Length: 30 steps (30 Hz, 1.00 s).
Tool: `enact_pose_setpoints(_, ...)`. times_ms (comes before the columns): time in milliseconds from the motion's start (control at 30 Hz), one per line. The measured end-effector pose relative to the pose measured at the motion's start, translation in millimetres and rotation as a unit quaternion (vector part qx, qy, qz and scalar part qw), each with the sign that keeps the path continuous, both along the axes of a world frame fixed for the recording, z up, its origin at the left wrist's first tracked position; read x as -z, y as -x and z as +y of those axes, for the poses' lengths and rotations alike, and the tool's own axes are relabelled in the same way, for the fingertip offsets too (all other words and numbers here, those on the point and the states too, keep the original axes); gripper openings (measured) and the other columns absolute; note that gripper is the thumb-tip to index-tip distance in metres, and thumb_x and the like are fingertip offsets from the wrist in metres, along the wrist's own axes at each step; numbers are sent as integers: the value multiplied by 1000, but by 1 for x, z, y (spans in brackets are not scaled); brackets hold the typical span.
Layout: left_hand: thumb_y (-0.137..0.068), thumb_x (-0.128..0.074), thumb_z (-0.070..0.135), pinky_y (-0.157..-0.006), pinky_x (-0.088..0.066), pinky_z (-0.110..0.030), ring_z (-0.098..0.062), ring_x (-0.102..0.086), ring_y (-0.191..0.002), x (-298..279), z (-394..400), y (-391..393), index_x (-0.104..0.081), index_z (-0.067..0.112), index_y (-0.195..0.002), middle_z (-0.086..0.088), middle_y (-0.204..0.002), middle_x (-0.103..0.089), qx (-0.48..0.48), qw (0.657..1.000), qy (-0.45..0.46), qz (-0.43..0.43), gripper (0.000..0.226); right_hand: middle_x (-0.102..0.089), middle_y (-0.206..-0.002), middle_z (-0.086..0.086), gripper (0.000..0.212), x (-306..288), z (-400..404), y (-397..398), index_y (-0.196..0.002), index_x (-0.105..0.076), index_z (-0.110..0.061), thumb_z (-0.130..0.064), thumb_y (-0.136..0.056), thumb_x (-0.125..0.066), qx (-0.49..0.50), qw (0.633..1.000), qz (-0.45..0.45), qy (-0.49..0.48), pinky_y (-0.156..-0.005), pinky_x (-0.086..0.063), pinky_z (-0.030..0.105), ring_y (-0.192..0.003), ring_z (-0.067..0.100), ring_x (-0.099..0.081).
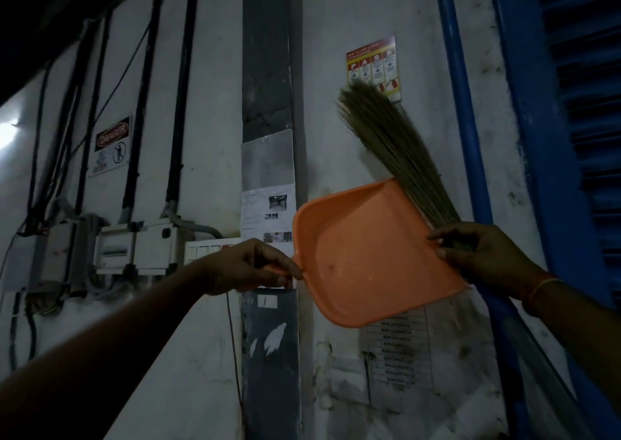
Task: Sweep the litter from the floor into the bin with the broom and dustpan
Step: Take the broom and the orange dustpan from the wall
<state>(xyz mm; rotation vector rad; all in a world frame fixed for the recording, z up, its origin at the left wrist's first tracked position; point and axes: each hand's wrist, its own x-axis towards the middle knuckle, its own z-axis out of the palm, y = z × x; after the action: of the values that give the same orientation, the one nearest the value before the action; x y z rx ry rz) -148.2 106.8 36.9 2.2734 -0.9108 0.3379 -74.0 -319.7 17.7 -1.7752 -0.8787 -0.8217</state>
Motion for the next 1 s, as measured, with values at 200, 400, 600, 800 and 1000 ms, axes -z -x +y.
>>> enact_pose_setpoints(200,-92,-60,-9,-78,-56,-22,-11,-71,-88,14,11,27,-70,-2,-115,-3,-98,-76,-29,999,25,1,26,-71,-108,-6,27,0,20,5,-100,-77,-26,-4,-83,-74,-24,999,-4,25,-88,-57,30,-99,6,-66)
enact_pose_setpoints(400,-92,-58,-11,-80,-55,-23,-12,-71,-92,27,28,61,-68,-5,-118,-4,-100,-76,-56,997,49,-12,29,-73,-101,5,28,3,44,10,-101,-75,-26,-5,-83,-75,-50,999,-9,6,-69,-60,25,-87,17,-69)
enact_pose_setpoints(600,-93,-61,-7,-81,-54,-24,-14,-70,-93,59,50,98,-71,3,-117,-4,-102,-76,-129,985,106,-42,28,-72,-94,9,25,21,68,19,-104,-75,-19,-6,-83,-75,-99,995,1,-21,-68,-60,30,-84,33,-68)
enact_pose_setpoints(800,-96,-59,-2,-57,-47,-14,1,-60,-66,101,41,130,-68,4,-123,-11,-96,-68,-185,957,214,-58,29,-66,-93,21,23,40,121,36,-103,-74,-15,-3,-84,-73,-167,983,40,-67,-49,-54,37,-62,31,-59)
enact_pose_setpoints(1000,-95,-67,15,-88,-56,-39,-27,-67,-102,150,42,145,-74,30,-118,-7,-106,-73,-221,908,342,-98,28,-67,-87,18,24,69,181,54,-104,-74,-19,-4,-86,-72,-239,962,85,-101,-52,-51,35,-63,29,-57)
